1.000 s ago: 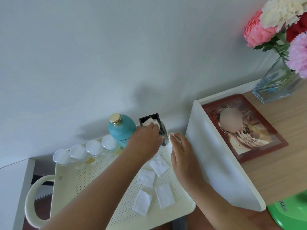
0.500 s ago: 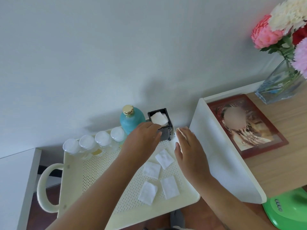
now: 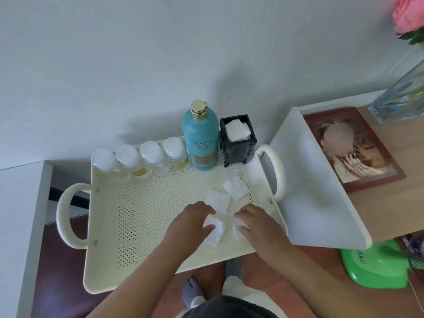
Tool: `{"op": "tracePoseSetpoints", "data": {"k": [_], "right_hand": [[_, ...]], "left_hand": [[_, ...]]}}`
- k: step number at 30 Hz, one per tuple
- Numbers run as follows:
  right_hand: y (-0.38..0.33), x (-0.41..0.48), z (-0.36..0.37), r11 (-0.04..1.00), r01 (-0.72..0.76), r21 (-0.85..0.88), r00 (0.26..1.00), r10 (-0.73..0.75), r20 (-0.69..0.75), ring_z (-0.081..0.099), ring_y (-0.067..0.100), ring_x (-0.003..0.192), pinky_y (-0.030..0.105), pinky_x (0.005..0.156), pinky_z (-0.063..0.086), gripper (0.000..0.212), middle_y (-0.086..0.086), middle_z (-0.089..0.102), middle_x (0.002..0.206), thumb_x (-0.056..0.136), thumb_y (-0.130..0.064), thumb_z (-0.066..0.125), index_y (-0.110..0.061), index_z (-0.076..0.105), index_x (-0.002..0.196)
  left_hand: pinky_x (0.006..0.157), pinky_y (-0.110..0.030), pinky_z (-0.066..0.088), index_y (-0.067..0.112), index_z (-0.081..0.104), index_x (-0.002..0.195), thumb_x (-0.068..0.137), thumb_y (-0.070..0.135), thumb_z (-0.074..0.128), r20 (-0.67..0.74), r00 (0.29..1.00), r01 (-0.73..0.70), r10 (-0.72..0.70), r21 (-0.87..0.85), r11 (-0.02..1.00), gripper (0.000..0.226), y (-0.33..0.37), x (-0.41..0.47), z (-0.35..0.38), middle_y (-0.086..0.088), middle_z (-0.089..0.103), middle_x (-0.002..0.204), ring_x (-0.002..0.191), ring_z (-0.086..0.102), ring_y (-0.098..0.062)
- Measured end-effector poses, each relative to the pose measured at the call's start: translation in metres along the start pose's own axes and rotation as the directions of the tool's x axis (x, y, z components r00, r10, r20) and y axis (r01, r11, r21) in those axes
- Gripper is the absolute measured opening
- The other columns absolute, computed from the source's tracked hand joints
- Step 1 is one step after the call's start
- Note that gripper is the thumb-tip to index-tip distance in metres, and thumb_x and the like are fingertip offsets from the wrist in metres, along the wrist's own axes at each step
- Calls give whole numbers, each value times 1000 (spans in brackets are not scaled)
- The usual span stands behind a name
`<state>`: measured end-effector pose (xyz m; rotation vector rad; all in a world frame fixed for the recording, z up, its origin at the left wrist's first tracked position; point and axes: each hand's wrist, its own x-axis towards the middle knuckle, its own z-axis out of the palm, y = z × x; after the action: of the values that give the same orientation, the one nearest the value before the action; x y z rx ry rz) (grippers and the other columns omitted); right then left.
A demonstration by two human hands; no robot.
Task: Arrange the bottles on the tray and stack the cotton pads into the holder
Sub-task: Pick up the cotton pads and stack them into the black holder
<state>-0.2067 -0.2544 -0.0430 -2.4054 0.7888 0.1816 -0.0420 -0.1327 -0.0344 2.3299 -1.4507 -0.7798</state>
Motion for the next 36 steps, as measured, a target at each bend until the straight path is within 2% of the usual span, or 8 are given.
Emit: {"op": "tracePoseSetpoints", "data": {"k": [2,7,12,23,27,29,31,36], "right_hand": [[1,4,4,999,-41,-30,999,42,11,44,15,111,31,84,47,31,-3,50,123,92,-18,52,-19,56,123],[2,15,9,990,-66,-122,996,72,44,43,18,104,36,77,49,24,-1,49,116,89,-17,57,-15,58,112],[2,17,11,987,-32,-156,998,39,39,45,18,95,35,67,46,6,0,49,99,90,-16,53,-12,57,93],[-7,13,-7,984,9,-176,998,-20,-56,43,14,89,24,64,36,11,-2,51,91,94,-14,46,-15,52,85],[-30,20,-54,996,56,-71,971,-71,-229,47,15,84,30,70,45,12,-3,53,84,94,-16,50,-14,55,83],[-41,32,-88,992,117,-57,921,-130,-369,50,16,85,28,75,46,9,-2,57,85,92,-18,56,-15,60,85],[-47,49,-121,985,157,-75,865,-174,-471,50,18,85,31,69,47,5,-1,58,84,90,-16,59,-14,60,85],[-46,97,-158,975,168,-146,849,-218,-481,50,23,85,42,71,47,6,4,58,84,88,-7,58,-10,60,83]], "left_hand": [[83,-25,47,29,56,122,88,32,63,16,999,-49,48,52,997,35,-3,-1,6,15,54,122,107,48,-10],[83,-25,45,30,55,124,86,31,66,1,994,-110,111,174,979,40,-8,1,16,16,52,123,107,44,-13],[81,-25,42,31,56,123,86,29,65,-2,992,-127,130,170,977,38,-12,5,19,15,56,116,105,44,-14],[78,-24,42,26,58,97,89,31,61,1,998,-59,59,85,995,10,-14,5,16,10,54,100,97,47,-12],[78,-26,46,23,59,97,92,25,53,-37,997,-60,64,108,992,8,-15,4,12,9,57,97,96,51,-13],[78,-25,46,24,56,103,89,24,57,-47,997,-50,54,70,996,14,-18,3,13,11,60,97,95,51,-11],[78,-24,46,25,55,104,88,24,59,-53,998,-25,26,33,999,17,-19,3,15,12,60,97,95,50,-9],[73,-18,43,25,61,100,88,22,58,-66,997,28,-31,-52,998,12,-21,3,20,14,55,91,89,46,-5]]}}
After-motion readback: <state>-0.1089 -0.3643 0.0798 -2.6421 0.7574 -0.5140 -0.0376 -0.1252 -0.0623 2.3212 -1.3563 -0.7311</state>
